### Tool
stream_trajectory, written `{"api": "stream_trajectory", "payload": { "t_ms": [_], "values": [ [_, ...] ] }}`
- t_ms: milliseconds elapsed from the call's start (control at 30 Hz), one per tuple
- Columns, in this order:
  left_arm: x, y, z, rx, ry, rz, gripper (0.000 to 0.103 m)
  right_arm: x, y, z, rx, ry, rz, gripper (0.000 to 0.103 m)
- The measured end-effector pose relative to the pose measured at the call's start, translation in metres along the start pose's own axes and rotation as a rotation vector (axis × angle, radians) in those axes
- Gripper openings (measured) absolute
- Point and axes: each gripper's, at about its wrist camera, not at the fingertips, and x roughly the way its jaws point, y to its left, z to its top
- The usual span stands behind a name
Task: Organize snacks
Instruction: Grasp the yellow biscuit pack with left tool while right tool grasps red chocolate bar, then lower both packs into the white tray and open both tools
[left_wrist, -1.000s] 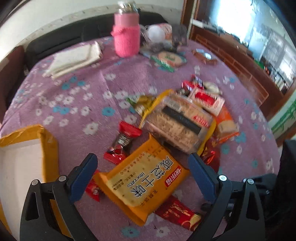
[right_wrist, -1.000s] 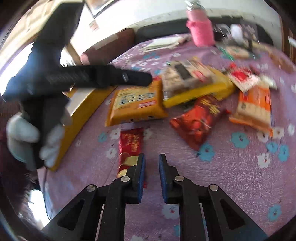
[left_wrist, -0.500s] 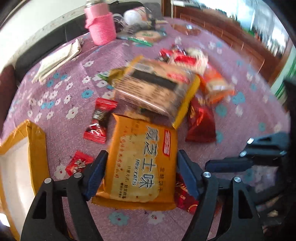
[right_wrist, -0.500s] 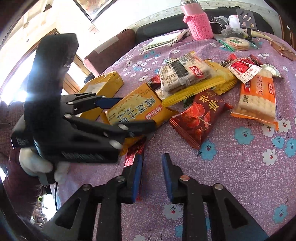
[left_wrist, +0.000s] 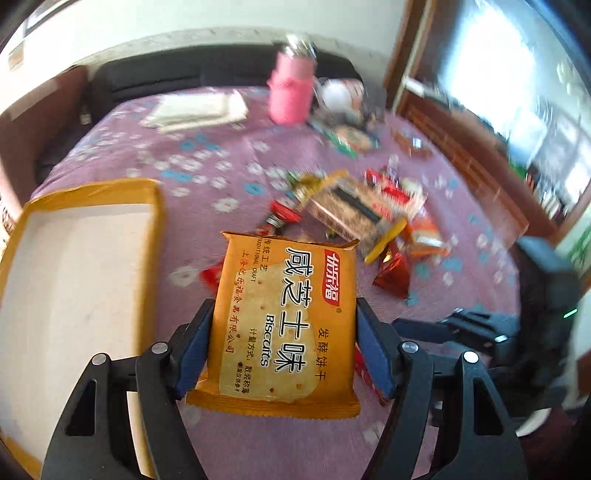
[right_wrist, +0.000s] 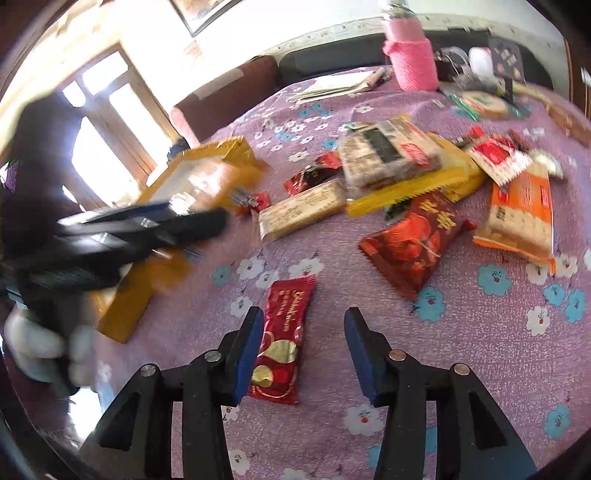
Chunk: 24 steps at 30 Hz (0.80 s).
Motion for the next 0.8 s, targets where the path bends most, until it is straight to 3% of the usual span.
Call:
{"api": "stream_trajectory", "payload": {
  "t_ms": [133, 200, 267, 300, 400, 567, 700, 800],
  "values": [
    [-0.039, 0.022, -0.014, -0.078, -0.069, -0.006, 0.072, 0.014, 0.025, -0.001, -0.057, 0.04, -0.103, 0.046],
    [-0.051, 0.03, -0.022, -0.106, -0.09, 0.013, 0.072, 0.021, 0.039, -0.002, -0.102, 0.043, -0.199, 0.044],
    [-0.062, 0.04, -0.032, -0.13, -0.11, 0.017, 0.072, 0.025, 0.049, -0.004, -0.137, 0.044, -0.287, 0.033],
    [-0.068, 0.045, -0.037, -0.142, -0.12, 0.019, 0.072, 0.025, 0.052, -0.005, -0.15, 0.041, -0.311, 0.027],
    [-0.081, 0.063, -0.05, -0.182, -0.147, 0.024, 0.072, 0.024, 0.055, -0.006, -0.14, 0.056, -0.338, 0.026],
    [-0.096, 0.102, -0.068, -0.251, -0.154, 0.124, 0.072, 0.0, 0.057, -0.001, -0.087, 0.012, -0.265, 0.026],
    [-0.098, 0.139, -0.078, -0.294, -0.134, 0.218, 0.072, -0.027, 0.095, 0.022, -0.114, -0.047, -0.138, 0.026],
    [-0.095, 0.169, -0.083, -0.345, -0.114, 0.277, 0.072, -0.02, 0.135, 0.045, -0.151, -0.029, -0.019, 0.026]
  ]
}}
